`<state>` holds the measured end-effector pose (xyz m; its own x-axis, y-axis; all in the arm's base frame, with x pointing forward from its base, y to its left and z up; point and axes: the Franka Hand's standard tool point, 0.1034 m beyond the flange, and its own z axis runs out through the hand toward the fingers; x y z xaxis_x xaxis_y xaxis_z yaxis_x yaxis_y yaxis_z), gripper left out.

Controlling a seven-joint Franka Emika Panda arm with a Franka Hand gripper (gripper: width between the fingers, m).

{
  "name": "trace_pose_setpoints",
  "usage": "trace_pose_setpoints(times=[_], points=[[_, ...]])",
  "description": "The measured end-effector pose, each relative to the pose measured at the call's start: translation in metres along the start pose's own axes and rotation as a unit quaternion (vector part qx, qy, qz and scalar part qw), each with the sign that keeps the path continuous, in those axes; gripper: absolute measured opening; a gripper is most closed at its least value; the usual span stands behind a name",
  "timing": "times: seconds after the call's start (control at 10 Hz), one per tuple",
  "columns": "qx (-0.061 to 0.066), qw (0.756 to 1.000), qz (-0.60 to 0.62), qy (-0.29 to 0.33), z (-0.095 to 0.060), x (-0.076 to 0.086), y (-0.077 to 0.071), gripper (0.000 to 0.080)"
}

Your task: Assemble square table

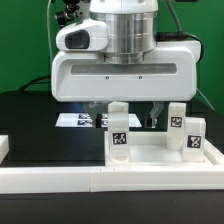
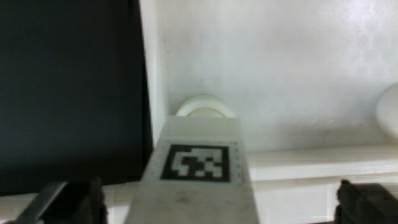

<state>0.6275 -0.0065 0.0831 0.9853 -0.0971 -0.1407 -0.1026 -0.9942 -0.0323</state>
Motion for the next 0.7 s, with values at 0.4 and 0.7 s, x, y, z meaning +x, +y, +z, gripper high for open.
trace_pose_setpoints(times=[0.4, 0.7], points=[[0.000, 1.000, 0.001, 0.002, -0.0007, 0.0012, 0.0011, 0.0553], [0.000, 1.000, 0.001, 0.002, -0.0008, 0.0014, 0.0014, 0.0288]])
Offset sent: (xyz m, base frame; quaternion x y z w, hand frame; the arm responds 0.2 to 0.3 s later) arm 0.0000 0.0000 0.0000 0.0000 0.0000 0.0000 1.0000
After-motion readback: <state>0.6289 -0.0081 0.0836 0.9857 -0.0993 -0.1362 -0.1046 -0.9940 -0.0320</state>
